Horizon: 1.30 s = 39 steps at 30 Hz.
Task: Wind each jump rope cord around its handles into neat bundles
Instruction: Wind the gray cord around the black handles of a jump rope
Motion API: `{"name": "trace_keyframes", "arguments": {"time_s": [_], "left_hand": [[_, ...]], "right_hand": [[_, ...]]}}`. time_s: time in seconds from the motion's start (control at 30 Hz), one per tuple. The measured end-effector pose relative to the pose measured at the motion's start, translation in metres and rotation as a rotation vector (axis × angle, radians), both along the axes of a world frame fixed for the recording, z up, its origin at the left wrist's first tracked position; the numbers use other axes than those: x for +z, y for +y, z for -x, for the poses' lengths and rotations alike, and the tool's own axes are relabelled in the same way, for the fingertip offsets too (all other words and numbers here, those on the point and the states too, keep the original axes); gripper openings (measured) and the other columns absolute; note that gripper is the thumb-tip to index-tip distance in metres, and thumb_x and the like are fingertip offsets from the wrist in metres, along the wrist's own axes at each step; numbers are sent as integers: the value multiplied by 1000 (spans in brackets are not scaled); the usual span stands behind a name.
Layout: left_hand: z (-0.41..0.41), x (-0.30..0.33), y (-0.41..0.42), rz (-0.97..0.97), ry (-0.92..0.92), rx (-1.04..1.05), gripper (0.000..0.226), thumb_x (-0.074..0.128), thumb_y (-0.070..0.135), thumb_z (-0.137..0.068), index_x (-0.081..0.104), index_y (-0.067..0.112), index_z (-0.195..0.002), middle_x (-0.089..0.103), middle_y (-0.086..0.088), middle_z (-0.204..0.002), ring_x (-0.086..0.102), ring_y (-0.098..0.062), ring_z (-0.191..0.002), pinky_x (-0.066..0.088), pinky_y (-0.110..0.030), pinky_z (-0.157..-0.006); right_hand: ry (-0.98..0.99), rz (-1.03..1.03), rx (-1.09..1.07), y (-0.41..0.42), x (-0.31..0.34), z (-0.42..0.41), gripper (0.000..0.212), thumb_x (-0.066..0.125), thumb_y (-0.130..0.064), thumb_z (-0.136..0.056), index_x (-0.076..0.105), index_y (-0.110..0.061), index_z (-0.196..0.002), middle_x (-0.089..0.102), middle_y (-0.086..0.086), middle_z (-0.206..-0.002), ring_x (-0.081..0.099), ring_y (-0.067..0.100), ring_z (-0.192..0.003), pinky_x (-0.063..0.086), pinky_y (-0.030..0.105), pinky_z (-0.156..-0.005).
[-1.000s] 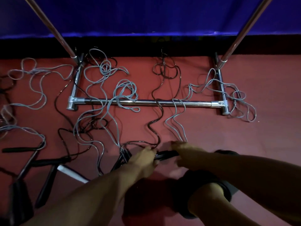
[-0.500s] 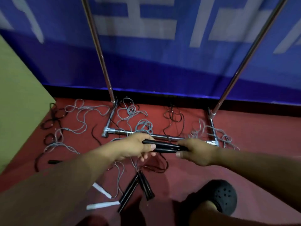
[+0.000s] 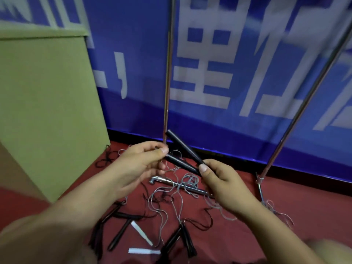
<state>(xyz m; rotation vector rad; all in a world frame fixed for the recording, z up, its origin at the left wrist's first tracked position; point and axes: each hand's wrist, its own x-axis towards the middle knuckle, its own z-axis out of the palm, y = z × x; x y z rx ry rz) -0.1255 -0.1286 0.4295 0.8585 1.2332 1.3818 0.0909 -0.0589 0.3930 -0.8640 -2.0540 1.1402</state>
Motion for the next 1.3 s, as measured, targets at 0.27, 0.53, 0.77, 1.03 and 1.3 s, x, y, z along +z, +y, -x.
{"name": "trace_keyframes", "arguments": {"time_s": [0.27,0.53,0.77,1.03,1.3], "left_hand": [[-27,-21,-9,52,117,38,28,62,38,-92,70,16,-106,72,3,-95,68,-11,-91,55,-31,-81],[-40,-30,11,60,-123,221,21,51,24,-103,68,16,-110,76,-3,-109,68,-10,-75,47,-16,-51],[-36,-30,7,61,-181,210,19,47,22,-104,61,10,-103,77,-2,-93,56,-30,-66,49,-33,-49],[-7,-34,-1,54,-33,422,16,45,19,-106,55,10,-97,60,-6,-76,64,-16,-61,60,-36,-71],[35,-31,-31,14,458,352,11,54,19,-102,60,15,-94,60,-2,-66,55,-12,-51,49,-28,-51]], "right_hand": [[260,316,-53,-12,-6,40,27,45,-21,-103,60,-15,-81,46,1,-60,35,8,-50,29,17,-46],[228,468,88,-18,-9,60,29,36,-8,-104,65,-1,-109,63,-3,-67,46,10,-53,31,24,-46],[25,342,122,-16,-12,55,30,42,-18,-105,64,-10,-85,65,4,-71,56,5,-58,42,13,-52],[-430,132,157,-7,-29,37,59,31,-64,-95,51,-18,-63,54,-6,-60,48,7,-58,41,30,-67],[-564,-185,72,-4,-38,22,50,61,-63,-83,56,-16,-67,53,-4,-59,48,10,-56,44,33,-59]]}}
